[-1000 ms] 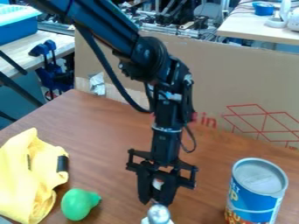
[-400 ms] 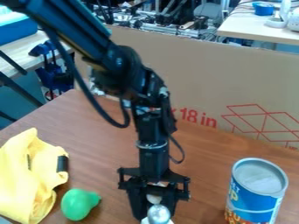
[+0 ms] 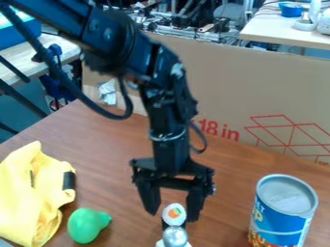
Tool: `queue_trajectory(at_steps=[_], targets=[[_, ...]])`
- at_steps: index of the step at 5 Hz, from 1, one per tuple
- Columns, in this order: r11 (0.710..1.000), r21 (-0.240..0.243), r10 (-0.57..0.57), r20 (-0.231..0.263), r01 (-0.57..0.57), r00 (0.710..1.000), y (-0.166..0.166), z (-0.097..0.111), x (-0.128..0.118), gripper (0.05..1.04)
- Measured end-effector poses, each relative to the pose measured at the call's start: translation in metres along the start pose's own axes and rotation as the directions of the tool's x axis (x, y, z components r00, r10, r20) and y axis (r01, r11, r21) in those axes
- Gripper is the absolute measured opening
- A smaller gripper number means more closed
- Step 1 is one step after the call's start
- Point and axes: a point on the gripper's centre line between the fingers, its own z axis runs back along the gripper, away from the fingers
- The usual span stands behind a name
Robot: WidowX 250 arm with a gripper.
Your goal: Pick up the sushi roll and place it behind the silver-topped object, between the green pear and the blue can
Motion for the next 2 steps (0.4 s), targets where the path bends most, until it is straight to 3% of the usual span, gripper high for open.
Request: queue_trajectory(at_steps=[1,2], targets=[[0.996,0.078,-0.052,0.007,0.052,0.999,-0.003,0.014,0.006,1.007],[0.969,0.19,-0.162,0.018,0.156,0.987,-0.018,0.037,0.013,1.007]])
